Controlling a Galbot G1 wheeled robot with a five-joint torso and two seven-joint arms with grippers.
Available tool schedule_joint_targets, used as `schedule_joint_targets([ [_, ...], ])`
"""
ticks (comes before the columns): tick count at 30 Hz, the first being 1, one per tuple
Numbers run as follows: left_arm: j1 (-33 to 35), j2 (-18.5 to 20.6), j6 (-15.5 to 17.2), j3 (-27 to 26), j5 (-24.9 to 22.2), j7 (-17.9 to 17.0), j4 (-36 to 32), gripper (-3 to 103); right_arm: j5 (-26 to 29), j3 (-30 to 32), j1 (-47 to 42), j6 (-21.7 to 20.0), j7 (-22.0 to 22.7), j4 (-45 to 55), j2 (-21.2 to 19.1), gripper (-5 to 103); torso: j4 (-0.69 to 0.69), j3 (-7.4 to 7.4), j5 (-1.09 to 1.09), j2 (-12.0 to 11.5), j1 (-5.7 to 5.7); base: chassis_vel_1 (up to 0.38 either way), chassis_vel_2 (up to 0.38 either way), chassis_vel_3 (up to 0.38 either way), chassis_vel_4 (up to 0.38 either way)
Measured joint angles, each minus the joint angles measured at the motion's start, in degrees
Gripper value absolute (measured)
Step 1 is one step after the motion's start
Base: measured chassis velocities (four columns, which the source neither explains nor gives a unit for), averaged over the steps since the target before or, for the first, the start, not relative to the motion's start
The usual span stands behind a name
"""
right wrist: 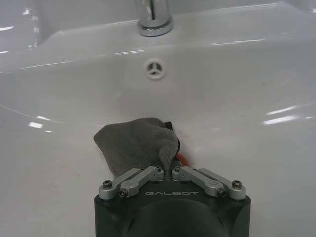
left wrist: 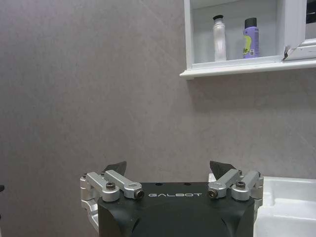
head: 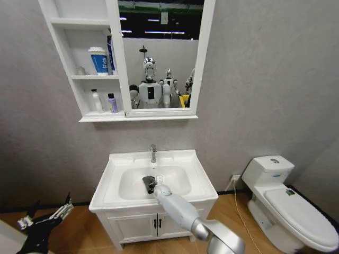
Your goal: Move facial cleanser and shampoo from washbasin to cabinet, then wipe washbasin with towel.
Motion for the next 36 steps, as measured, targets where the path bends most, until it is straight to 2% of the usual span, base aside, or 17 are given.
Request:
schedule_joint_targets([
  [3,-0.07,0.08,0.02,0.07,-0.01,-0.03,0.05,96,0.07,0.2,-0.16,-0.05,0.26,0.58,-0.84,2,-0.02,0.0,-0.01,0.0,0.0,0.0,0.0,0.0,0.0],
  [4,-0.46,0.42,0.17,0.49,-0.03,-0.22,0.25,96,0.35,0.92,-0.61,-0.3,0.89,2.21,-3.4,2,-0.04,0.0,0.0,0.0,0.01,0.0,0.0,0.0,0.0],
  [6,-0.77,0.71,0.4,1.06,-0.05,-0.52,0.33,96,0.62,1.48,-1.02,-0.48,1.27,3.75,-5.84,2,-0.04,0.0,0.0,0.0,0.01,0.0,0.0,0.0,0.0],
  [12,-1.06,0.85,0.54,1.5,-0.08,-0.72,0.53,96,1.21,1.86,-1.51,-0.68,1.32,5.03,-7.46,2,-0.03,0.0,0.01,0.0,0.0,0.0,0.0,0.0,0.0],
  [13,-1.08,0.86,0.56,1.51,-0.12,-0.76,0.55,96,0.35,2.01,-1.64,-0.53,1.33,5.1,-7.4,-1,-0.02,0.0,0.01,0.0,0.0,0.0,0.0,0.0,0.0],
  [15,-1.08,0.85,0.56,1.51,-0.12,-0.76,0.56,96,0.1,2.04,-1.67,-0.47,1.27,5.14,-7.38,4,-0.02,0.0,0.01,0.0,0.0,0.0,0.0,0.0,0.0],
  [17,-1.09,0.86,0.56,1.44,-0.21,-0.8,0.62,96,-1.36,1.84,-1.68,-0.24,0.84,6.06,-7.24,14,-0.02,0.0,-0.01,0.0,0.0,0.0,0.0,0.0,0.0],
  [18,-1.09,0.86,0.56,1.44,-0.21,-0.8,0.62,96,-1.36,1.84,-1.68,-0.24,0.84,6.06,-7.24,14,-0.02,0.0,-0.01,0.0,0.0,0.0,0.0,0.0,0.0],
  [20,-1.1,0.85,0.56,1.4,-0.32,-0.89,0.69,96,-1.4,1.45,-1.44,-0.27,1.31,6.74,-7.14,25,-0.02,0.0,0.0,0.0,0.0,0.0,0.0,0.0,0.0],
  [21,-1.1,0.85,0.56,1.4,-0.32,-0.89,0.69,96,-1.4,1.45,-1.44,-0.27,1.31,6.74,-7.14,25,-0.02,0.0,0.0,0.0,0.0,0.0,0.0,0.0,0.0],
  [25,-1.45,1.28,0.65,1.42,-0.54,-0.97,1.05,96,-1.41,0.94,-1.4,-0.39,1.88,8.71,-7.93,47,-0.02,0.0,0.0,0.0,0.0,0.0,0.0,0.0,0.0],
  [28,-1.61,1.44,0.68,1.55,-0.55,-1.01,1.25,96,-1.84,0.79,-1.55,-0.4,1.72,9.5,-8.22,52,-0.02,0.0,0.0,0.0,0.01,0.0,0.0,0.0,0.0],
  [30,-1.76,1.52,0.68,1.86,-0.55,-1.11,1.43,96,-3.33,0.41,-1.35,-0.29,0.25,9.82,-8.42,63,-0.02,0.0,0.0,0.0,0.0,0.0,0.0,0.0,0.0],
  [31,-1.76,1.52,0.68,1.86,-0.55,-1.11,1.43,96,-3.33,0.41,-1.35,-0.29,0.25,9.82,-8.42,63,-0.02,0.0,0.0,0.0,0.0,0.0,0.0,0.0,0.0],
  [33,-1.85,1.44,0.69,2.2,-0.45,-1.21,1.44,96,-3.88,-0.57,-0.03,-0.51,-2.03,8.48,-8.38,74,-0.02,0.0,0.0,0.0,0.0,0.0,0.0,0.0,0.0],
  [35,-1.87,1.3,0.69,2.29,-0.38,-1.23,1.44,96,-3.83,-1.12,0.6,-0.78,-2.71,7.6,-8.3,78,-0.02,0.0,-0.01,0.0,0.0,0.0,0.0,0.0,0.0],
  [36,-1.88,1.05,0.69,2.36,-0.32,-1.23,1.44,96,-2.96,-1.96,1.42,-1.69,-3.57,6.47,-8.25,75,-0.02,0.0,0.0,0.0,0.01,0.0,0.0,0.0,0.0],
])
